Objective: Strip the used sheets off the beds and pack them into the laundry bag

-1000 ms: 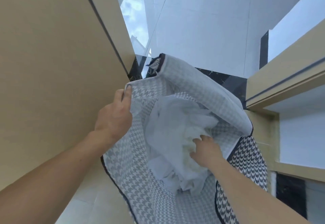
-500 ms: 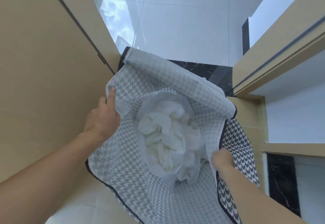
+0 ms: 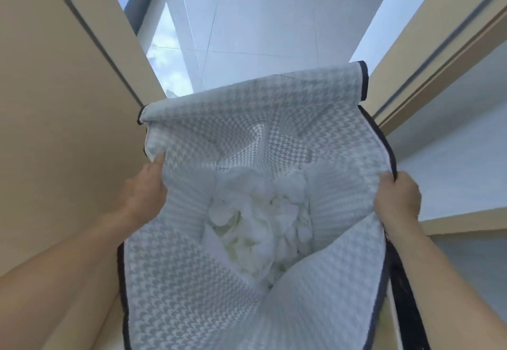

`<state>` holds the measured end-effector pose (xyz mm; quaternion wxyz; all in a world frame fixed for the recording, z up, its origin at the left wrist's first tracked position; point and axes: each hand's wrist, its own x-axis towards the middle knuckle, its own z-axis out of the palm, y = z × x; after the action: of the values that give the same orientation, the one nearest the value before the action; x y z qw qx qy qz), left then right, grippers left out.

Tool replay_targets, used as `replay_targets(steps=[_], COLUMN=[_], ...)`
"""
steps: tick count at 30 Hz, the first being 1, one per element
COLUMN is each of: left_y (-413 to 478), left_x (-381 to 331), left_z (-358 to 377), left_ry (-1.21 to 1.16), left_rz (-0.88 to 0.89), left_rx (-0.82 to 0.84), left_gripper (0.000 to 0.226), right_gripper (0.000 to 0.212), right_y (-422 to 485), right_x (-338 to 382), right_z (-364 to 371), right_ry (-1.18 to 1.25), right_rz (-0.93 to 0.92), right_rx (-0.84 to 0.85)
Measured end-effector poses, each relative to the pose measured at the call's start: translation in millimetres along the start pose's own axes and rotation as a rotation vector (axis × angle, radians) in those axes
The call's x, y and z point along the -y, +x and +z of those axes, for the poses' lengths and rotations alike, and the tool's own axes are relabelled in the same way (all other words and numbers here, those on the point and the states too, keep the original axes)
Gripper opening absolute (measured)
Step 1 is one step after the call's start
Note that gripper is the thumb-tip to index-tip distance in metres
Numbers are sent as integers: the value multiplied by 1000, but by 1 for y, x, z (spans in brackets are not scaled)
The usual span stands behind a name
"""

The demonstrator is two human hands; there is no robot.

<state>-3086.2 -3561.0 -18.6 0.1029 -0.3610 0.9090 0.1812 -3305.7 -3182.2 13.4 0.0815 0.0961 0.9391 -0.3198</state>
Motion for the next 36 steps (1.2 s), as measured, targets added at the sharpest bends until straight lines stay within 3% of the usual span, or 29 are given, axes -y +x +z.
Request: replay_targets(steps=[4,10,15,27,36], left_y=[5,28,25,24,8], left_x=[3,22,21,5,-18], left_z=[28,-6,25,30,30], left_ry=[57,96,91,239,415], left_rz=[-17,-31,-15,-39,54], left_rx=[119,-71,100,26,-14], left_gripper=[66,64,66,73,79], right_gripper=[39,36,39,40,64], right_y=[6,22,30,45,37], right_x=[-9,-3,-33,-48,-39], right_z=[31,-5,24,36,42], right_ry=[-129,-163,-336,-564,-569], right_rz=[47,-89,7,-56,-212], right_rx=[115,4,83,127,119])
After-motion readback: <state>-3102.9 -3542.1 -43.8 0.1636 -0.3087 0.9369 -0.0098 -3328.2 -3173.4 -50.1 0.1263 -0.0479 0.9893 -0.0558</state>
